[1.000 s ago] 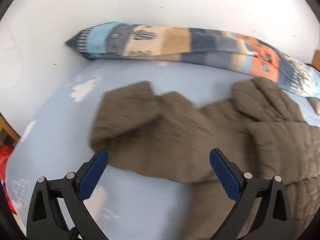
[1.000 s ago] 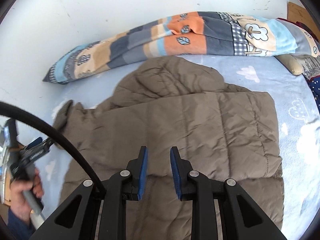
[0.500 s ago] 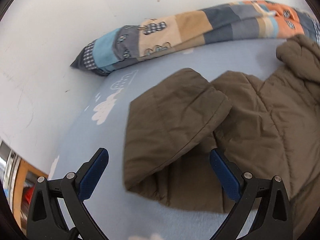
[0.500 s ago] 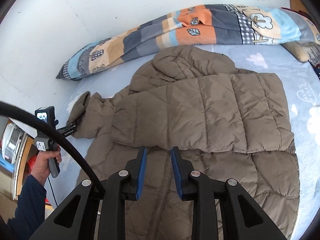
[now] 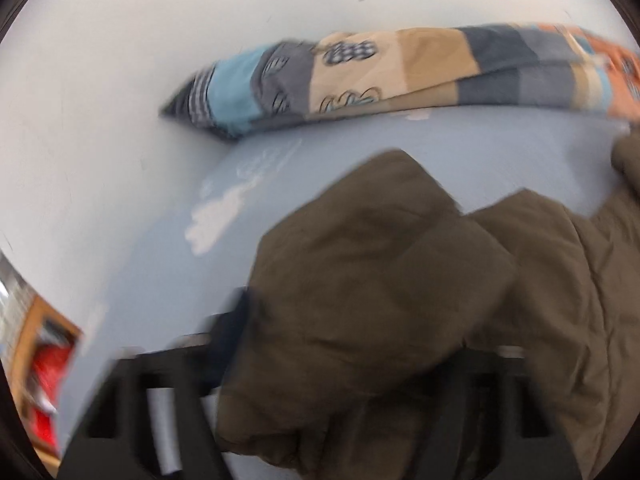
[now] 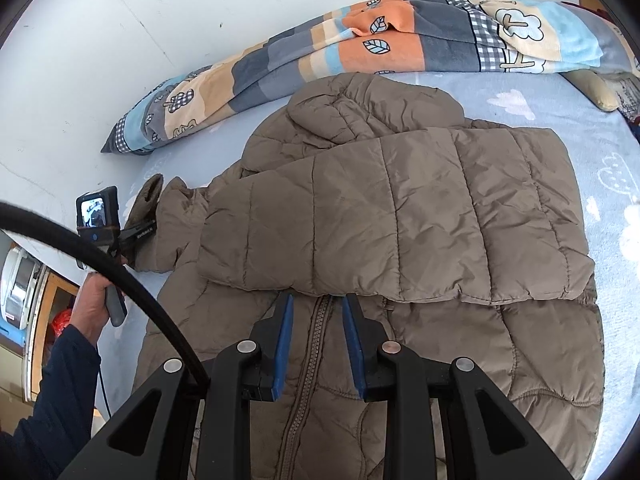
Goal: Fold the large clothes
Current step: 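Grasp the other sleeve cuff with the left gripper, then lift the sleeve and fold it across the jacket body with the left gripper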
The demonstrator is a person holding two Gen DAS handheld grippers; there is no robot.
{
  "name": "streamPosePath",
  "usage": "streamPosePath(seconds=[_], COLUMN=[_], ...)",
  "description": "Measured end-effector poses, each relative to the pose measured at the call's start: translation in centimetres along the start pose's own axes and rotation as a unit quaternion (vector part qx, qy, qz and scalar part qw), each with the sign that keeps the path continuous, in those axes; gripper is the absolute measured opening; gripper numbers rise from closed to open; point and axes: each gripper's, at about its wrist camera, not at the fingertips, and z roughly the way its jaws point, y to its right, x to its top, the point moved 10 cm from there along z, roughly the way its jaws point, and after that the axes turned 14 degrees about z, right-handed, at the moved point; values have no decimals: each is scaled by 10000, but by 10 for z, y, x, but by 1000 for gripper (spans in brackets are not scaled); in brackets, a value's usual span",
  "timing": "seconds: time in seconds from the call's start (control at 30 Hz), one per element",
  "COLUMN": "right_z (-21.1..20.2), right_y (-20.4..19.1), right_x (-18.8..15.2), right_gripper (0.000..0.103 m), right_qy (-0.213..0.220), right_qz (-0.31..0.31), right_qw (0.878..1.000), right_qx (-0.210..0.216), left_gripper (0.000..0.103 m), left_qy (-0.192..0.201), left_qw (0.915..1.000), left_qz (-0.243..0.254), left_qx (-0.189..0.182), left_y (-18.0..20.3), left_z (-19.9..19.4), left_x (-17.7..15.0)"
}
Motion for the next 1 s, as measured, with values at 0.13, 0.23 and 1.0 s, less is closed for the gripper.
streamPosePath(seconds=[0.13, 0.23, 1.0], right_z=[3, 2, -3], right_y=[-4, -8, 49], right_x=[0, 0, 27], right_gripper=[28, 28, 28], right_qy=[9, 39, 289], right_qz=[-68, -104, 513], right_qw=[10000, 9999, 9967], right_qx=[-24, 0, -555], left_gripper=[25, 21, 19], left_qy=[176, 213, 883], left_qw=[9959, 9917, 9478], left_qz=[-834, -1200, -2709], left_qx=[-318, -421, -1431], left_y=[-33, -56, -128], left_z=[-8, -17, -141], left_x=[-2, -2, 30])
